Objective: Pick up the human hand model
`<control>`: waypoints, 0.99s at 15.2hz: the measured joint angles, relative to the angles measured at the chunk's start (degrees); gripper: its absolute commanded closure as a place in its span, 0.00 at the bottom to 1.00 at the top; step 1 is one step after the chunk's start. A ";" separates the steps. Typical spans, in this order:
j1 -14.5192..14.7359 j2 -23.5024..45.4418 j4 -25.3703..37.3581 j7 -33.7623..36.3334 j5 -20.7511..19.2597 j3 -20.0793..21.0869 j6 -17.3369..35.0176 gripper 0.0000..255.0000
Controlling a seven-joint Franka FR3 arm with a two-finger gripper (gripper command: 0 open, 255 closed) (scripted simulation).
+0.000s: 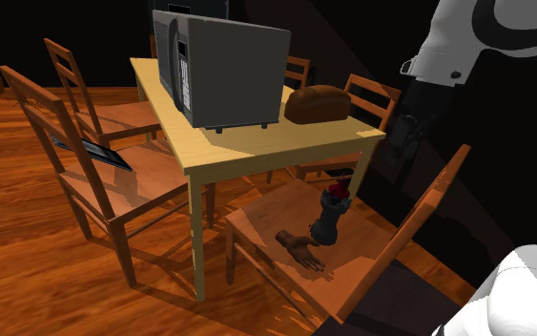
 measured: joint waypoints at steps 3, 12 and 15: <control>0.09 0.74 -1.76 -0.36 -0.08 0.08 2.31 0.00; 1.06 10.50 -10.03 -2.11 0.00 1.15 19.41 0.00; 1.34 14.54 -13.08 -2.81 -0.02 1.44 26.14 0.00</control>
